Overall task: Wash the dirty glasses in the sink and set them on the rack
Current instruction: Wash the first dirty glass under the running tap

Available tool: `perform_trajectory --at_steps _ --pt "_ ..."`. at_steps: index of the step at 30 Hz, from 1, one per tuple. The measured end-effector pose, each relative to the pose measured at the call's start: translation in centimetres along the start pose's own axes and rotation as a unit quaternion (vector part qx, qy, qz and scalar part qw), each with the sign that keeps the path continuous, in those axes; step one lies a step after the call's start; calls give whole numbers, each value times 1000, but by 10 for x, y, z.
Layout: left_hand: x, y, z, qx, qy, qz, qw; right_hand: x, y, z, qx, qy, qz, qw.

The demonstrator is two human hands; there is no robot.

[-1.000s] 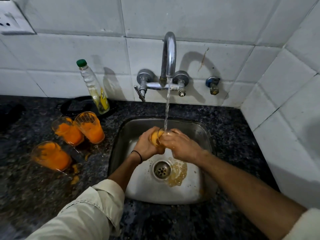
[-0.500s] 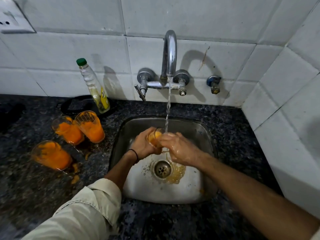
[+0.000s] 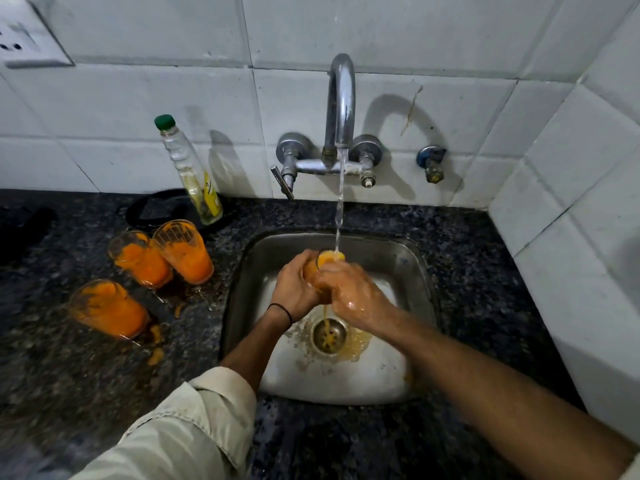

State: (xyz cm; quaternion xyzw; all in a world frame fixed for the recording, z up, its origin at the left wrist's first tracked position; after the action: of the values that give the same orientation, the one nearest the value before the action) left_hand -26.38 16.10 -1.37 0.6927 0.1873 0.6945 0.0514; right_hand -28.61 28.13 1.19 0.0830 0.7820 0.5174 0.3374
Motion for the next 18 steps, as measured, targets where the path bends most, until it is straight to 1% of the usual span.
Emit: perform_trajectory --at_steps 1,2,3,4,5,6,7,8,9,10,11,12,13,14,15,16,17,18 --pt "2 0 0 -17 -7 -6 1000 9 1 2 -35 58 83 994" --pt "2 -1 0 -29 -11 -19 999 15 5 2 -61 90 132 985" --pt "0 -2 -1 -31 -8 -27 999 20 6 0 -95 73 145 982" --pt "-1 -3 -2 -19 -4 -26 999 19 7 -2 -130 19 139 981" --pt "-2 -5 -3 4 -3 -27 1000 17 5 -6 -144 -64 82 984" --pt "-1 -7 -3 31 -15 -38 999 11 3 -12 -140 -158 -5 977" --pt "0 -10 -3 62 -33 -65 995 2 0 -16 -106 -234 -97 962" --pt "1 -15 -1 90 -49 -100 990 -5 -1 -21 -54 -298 -188 934" --pt "4 -19 2 120 -57 -132 982 -5 -1 -23 0 -374 -273 886" --pt "6 -22 5 144 -50 -154 976 -6 0 -23 29 -449 -355 819" --pt "9 -24 9 162 -43 -173 970 -8 -1 -23 46 -498 -436 748" --pt "11 -24 12 169 -41 -194 965 -9 0 -23 55 -522 -471 709" --pt "9 -26 13 154 -39 -209 965 -7 2 -23 55 -534 -456 710" --pt "10 -26 13 126 -35 -212 968 -3 5 -23 47 -534 -408 739" --pt "7 -24 10 91 -22 -199 975 2 8 -24 35 -514 -334 789" --pt "7 -20 7 57 0 -173 983 8 13 -27 3 -460 -229 858" --pt "7 -15 2 25 36 -138 990 8 17 -31 -49 -389 -122 912" --pt "8 -10 -1 -12 68 -101 992 6 18 -35 -93 -324 -46 940"
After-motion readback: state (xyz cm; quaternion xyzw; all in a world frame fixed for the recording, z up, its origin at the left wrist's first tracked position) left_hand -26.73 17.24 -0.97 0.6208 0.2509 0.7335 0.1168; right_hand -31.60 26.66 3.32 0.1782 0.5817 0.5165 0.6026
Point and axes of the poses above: each hand's wrist, its own z-axis away from the middle knuckle, its own y-axis out of the back of the hand, x = y × z, the point moved 4 cm from there along -z, towards the middle knuckle, and after that the axes turned 2 degrees about z, right-handed, at the moved point
